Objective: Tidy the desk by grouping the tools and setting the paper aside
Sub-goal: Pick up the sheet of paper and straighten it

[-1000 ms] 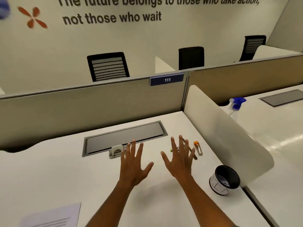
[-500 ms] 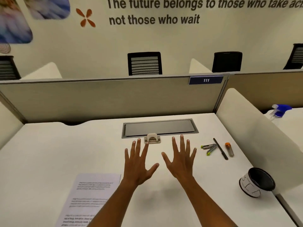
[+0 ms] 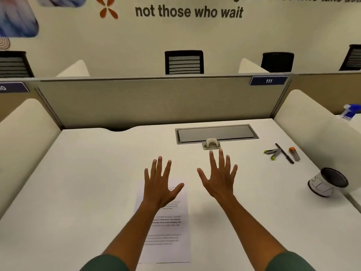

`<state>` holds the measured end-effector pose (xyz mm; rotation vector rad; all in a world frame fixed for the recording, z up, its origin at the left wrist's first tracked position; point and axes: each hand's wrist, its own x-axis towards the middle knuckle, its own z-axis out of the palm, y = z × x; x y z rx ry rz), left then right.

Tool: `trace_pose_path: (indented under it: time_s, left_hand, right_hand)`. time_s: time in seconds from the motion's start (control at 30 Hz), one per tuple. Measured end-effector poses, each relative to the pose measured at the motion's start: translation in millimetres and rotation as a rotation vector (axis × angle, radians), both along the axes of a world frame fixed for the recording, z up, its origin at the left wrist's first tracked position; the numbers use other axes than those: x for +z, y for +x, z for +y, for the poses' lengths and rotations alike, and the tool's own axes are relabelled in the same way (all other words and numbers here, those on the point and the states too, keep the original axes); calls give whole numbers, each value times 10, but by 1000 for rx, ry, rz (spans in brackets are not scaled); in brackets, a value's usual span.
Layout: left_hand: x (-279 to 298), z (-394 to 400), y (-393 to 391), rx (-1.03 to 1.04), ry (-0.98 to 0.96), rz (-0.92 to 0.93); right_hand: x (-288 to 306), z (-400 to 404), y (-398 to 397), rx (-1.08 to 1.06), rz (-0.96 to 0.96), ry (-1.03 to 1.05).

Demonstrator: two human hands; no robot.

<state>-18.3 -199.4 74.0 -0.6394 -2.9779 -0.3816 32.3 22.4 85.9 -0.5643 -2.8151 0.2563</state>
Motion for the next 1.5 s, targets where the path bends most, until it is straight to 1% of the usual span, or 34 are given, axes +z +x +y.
trace_pose_path:
  time_s: [0.17, 0.37, 0.57, 0.7, 0.97, 1.2, 1.5]
  left_hand:
    - [-117, -655, 167, 1, -31, -55]
    - [-383, -1142, 429, -30, -30, -183]
    - [-584, -1479, 701, -56, -75, -345]
    - [-666, -1626, 846, -85, -100, -428]
    - [-731, -1612, 999, -162, -127, -446]
    - [-777, -1571, 980, -132, -102, -431]
    - [-754, -1545, 970, -116, -125, -458]
  right_hand:
    - [-104, -468, 128, 2, -41, -36]
    - [-338, -873, 222, 75, -129, -81]
    - [-605, -1029, 122, 188, -283, -123]
    - [-750, -1013, -73, 253, -330, -127]
    - [-885, -857, -376, 271, -387, -124]
    - [-832, -838, -460, 272, -369, -133]
    - [-818, -799, -517, 284, -368, -101]
